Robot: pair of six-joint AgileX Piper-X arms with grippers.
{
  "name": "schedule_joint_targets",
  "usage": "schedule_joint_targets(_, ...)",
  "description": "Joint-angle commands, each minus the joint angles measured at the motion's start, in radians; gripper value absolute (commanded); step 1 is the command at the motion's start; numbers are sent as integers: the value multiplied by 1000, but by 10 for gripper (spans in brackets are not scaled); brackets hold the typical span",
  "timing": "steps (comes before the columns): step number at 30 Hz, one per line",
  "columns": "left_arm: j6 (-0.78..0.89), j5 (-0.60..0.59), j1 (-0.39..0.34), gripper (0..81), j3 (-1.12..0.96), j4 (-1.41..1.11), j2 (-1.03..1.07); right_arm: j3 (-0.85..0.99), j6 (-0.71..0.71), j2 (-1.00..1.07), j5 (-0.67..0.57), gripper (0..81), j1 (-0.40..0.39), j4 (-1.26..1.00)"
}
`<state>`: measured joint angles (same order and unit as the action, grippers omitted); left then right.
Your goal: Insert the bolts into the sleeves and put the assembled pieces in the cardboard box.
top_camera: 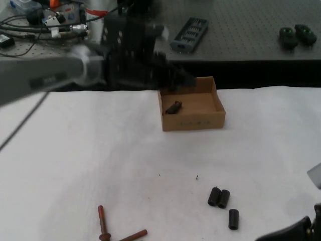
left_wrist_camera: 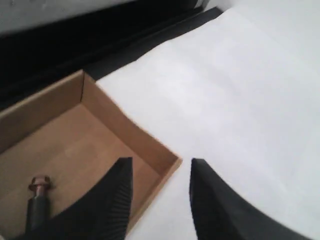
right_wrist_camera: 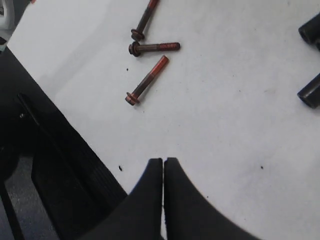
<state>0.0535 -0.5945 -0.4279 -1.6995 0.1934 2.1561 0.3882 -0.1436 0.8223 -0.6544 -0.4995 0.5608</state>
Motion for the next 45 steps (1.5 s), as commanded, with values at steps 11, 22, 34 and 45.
schedule_joint_targets(11,-209,-197,-3,284,5,479,-205,0,-104,-8,-6,11,-4,-209)
schedule_joint_targets(22,-119,-393,-3,233,5,516,-205,0,-110,-8,-29,11,-4,-216)
schedule_joint_targets(34,-27,-139,-10,233,12,516,-205,0,-102,-8,-28,11,-4,-216)
schedule_joint_targets(45,-73,66,-100,233,130,544,-205,26,-95,-8,178,11,-4,-202)
